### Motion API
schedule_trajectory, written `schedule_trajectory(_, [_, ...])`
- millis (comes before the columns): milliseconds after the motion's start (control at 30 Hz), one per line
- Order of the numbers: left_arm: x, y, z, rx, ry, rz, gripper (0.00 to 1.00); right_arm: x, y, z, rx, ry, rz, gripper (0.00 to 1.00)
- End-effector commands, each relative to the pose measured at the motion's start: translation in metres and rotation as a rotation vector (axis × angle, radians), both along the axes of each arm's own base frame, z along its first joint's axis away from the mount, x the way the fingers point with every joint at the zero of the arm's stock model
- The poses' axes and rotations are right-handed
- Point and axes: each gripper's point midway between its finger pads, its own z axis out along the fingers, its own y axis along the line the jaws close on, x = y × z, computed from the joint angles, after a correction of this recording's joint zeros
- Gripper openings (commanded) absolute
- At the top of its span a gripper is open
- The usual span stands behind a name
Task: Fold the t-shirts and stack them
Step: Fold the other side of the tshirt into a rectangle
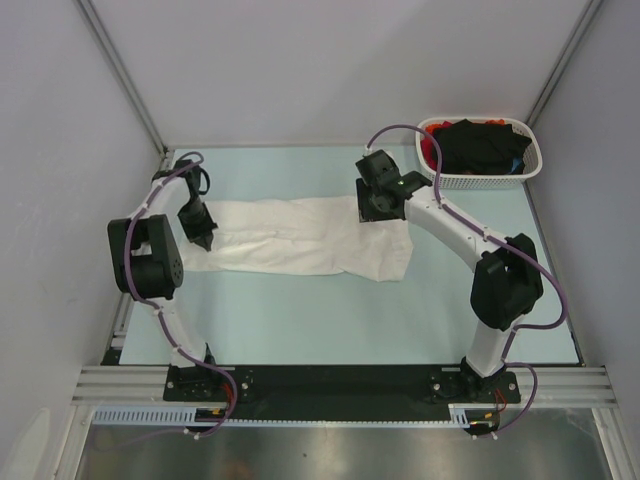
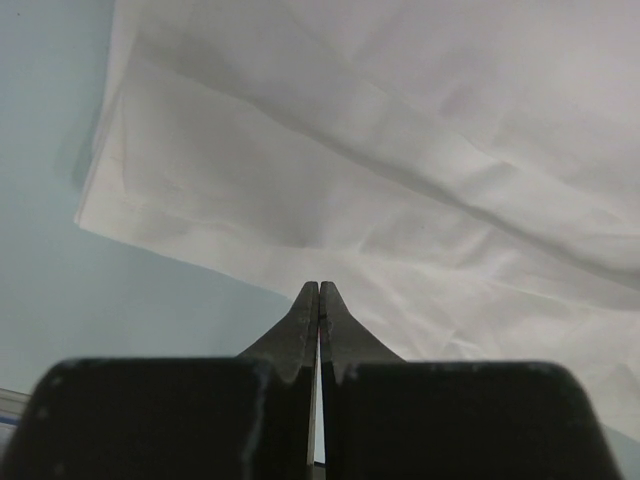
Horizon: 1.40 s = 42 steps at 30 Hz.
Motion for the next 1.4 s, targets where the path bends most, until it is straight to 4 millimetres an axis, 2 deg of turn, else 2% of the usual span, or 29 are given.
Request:
schedule_trajectory(0, [-0.011, 0.003, 0.007, 0.038, 0.002, -0.019, 0.00, 0.003, 0.002, 0.011, 0.024, -0.032, 0.003, 0.52])
schedule_trajectory(167, [-0.013, 0.005, -0.010, 0.047, 0.034, -0.003, 0.00, 0.006, -0.001, 0.013, 0.023, -0.038, -0.003, 0.52])
schedule_trajectory(267, [-0.007, 0.007, -0.016, 0.059, 0.036, 0.014, 0.00, 0.007, -0.002, 0.014, 0.023, -0.039, -0.004, 0.52])
schedule_trajectory(400, [0.017, 0.010, -0.011, 0.067, -0.005, 0.031, 0.00, 0.005, -0.002, 0.014, 0.024, -0.034, -0.003, 0.52])
schedule_trajectory(433, [0.020, 0.011, -0.016, 0.069, 0.007, 0.032, 0.00, 0.004, -0.003, 0.014, 0.020, -0.033, -0.003, 0.52])
schedule_trajectory(467, [0.031, 0.014, -0.011, 0.080, -0.012, 0.034, 0.00, 0.004, -0.004, 0.014, 0.021, -0.034, -0.007, 0.52])
schedule_trajectory(500, [0.030, 0.017, -0.018, 0.095, 0.017, 0.036, 0.00, 0.004, -0.003, 0.015, 0.021, -0.034, -0.006, 0.52])
schedule_trajectory(567, [0.037, 0.022, -0.016, 0.118, 0.014, 0.047, 0.00, 0.004, -0.006, 0.016, 0.019, -0.036, -0.013, 0.52])
schedule_trajectory(667, [0.064, 0.031, -0.001, 0.144, -0.063, 0.075, 0.00, 0.004, -0.006, 0.019, 0.018, -0.043, -0.016, 0.52])
schedule_trajectory(733, [0.073, 0.036, 0.001, 0.168, -0.074, 0.086, 0.00, 0.003, -0.007, 0.019, 0.017, -0.043, -0.017, 0.52])
schedule_trajectory(767, [0.085, 0.038, 0.010, 0.172, -0.108, 0.092, 0.00, 0.004, -0.007, 0.020, 0.018, -0.044, -0.017, 0.52])
schedule_trajectory(833, [0.092, 0.038, 0.016, 0.165, -0.124, 0.096, 0.00, 0.003, -0.006, 0.021, 0.020, -0.045, -0.015, 0.52])
schedule_trajectory(900, [0.104, 0.036, 0.039, 0.155, -0.204, 0.091, 0.00, 0.004, -0.007, 0.022, 0.021, -0.049, -0.019, 0.52])
schedule_trajectory(1033, [0.109, 0.028, 0.079, 0.109, -0.309, 0.055, 0.00, -0.001, -0.006, 0.021, 0.032, -0.033, -0.013, 0.53])
schedule_trajectory(1067, [0.108, 0.016, 0.081, 0.052, -0.321, 0.025, 0.00, -0.003, -0.005, 0.019, 0.035, -0.016, -0.007, 0.53])
schedule_trajectory(1100, [0.107, 0.010, 0.092, 0.026, -0.350, 0.002, 0.03, -0.008, 0.000, 0.017, 0.062, 0.010, 0.011, 0.53])
schedule_trajectory(1133, [0.105, 0.003, 0.096, -0.001, -0.361, -0.030, 0.13, -0.014, 0.003, 0.012, 0.075, 0.045, 0.031, 0.54])
schedule_trajectory(1167, [0.101, -0.012, 0.093, -0.070, -0.361, -0.068, 0.31, -0.019, 0.005, 0.007, 0.095, 0.079, 0.037, 0.55])
schedule_trajectory(1200, [0.103, -0.023, 0.106, -0.091, -0.411, -0.099, 0.59, -0.025, 0.008, 0.003, 0.144, 0.130, 0.039, 0.56])
schedule_trajectory(1267, [0.101, -0.039, 0.103, -0.136, -0.440, -0.149, 0.83, -0.039, 0.004, -0.012, 0.191, 0.224, 0.019, 0.62])
schedule_trajectory(1300, [0.098, -0.049, 0.111, -0.157, -0.468, -0.169, 0.99, -0.040, -0.004, -0.011, 0.251, 0.255, -0.001, 0.64])
schedule_trajectory(1333, [0.098, -0.053, 0.111, -0.167, -0.478, -0.173, 1.00, -0.040, -0.010, -0.015, 0.299, 0.274, -0.055, 0.71])
schedule_trajectory(1367, [0.096, -0.055, 0.107, -0.173, -0.481, -0.171, 1.00, -0.051, -0.022, -0.029, 0.319, 0.319, -0.097, 0.73])
